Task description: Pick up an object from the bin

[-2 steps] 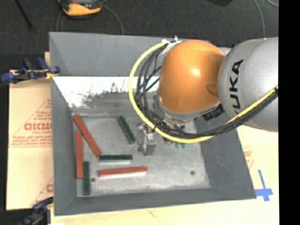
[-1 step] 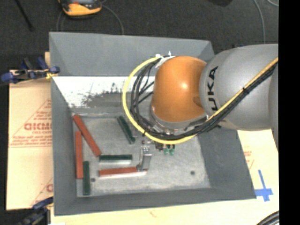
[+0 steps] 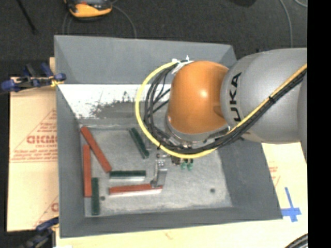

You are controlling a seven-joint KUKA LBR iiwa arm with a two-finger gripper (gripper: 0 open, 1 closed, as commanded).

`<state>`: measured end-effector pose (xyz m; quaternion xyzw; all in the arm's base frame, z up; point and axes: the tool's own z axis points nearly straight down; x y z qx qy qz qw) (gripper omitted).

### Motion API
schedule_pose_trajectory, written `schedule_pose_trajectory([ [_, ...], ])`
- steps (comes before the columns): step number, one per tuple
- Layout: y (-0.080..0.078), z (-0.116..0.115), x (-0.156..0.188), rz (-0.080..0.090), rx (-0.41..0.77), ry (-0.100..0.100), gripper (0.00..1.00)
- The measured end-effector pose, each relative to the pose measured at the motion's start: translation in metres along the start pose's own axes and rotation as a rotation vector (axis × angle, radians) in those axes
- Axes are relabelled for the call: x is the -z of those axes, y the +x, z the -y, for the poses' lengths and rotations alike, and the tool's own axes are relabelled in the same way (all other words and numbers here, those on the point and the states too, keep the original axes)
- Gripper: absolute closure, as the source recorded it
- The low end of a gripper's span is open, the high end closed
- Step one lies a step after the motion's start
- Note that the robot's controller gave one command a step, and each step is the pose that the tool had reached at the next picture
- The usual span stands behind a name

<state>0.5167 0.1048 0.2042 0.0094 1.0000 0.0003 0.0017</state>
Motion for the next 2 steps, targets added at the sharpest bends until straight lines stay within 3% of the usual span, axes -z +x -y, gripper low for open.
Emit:
schedule_pose_trajectory([
  [1,0.006,-0.007,-0.042,0.008,0.041,-0.001,0.00],
  [2,0.012,-0.011,-0.104,0.004,0.059,-0.001,0.00],
])
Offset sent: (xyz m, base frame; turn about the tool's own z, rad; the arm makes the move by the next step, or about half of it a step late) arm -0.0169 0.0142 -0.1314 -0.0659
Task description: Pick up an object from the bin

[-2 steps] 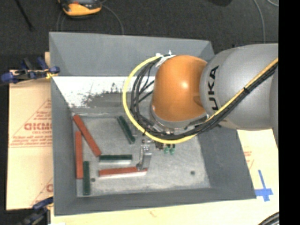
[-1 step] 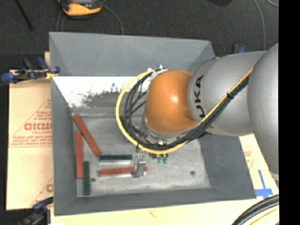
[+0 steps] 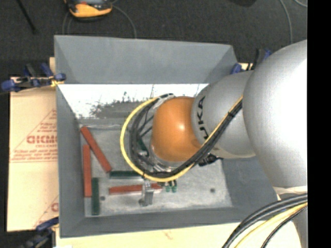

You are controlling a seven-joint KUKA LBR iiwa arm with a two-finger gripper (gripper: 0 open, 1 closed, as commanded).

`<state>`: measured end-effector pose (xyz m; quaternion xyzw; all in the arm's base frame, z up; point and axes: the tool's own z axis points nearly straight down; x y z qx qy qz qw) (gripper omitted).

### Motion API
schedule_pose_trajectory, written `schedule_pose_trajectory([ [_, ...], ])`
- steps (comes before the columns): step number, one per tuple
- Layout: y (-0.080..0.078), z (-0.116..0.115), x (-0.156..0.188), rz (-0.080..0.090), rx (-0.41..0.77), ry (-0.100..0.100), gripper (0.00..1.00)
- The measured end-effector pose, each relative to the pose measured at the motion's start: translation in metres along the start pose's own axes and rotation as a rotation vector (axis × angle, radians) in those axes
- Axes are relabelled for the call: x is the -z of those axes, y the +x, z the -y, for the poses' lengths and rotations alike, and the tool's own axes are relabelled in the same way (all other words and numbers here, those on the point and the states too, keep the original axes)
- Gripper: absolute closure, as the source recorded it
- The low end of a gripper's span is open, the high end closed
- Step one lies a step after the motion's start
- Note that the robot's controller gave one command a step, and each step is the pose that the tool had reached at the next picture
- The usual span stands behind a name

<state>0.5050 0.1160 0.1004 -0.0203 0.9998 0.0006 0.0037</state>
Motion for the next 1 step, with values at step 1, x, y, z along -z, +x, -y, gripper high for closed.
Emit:
schedule_pose_trajectory([
  [1,-0.0443,-0.0221,-0.0180,-0.011,-0.165,0.003,1.00],
])
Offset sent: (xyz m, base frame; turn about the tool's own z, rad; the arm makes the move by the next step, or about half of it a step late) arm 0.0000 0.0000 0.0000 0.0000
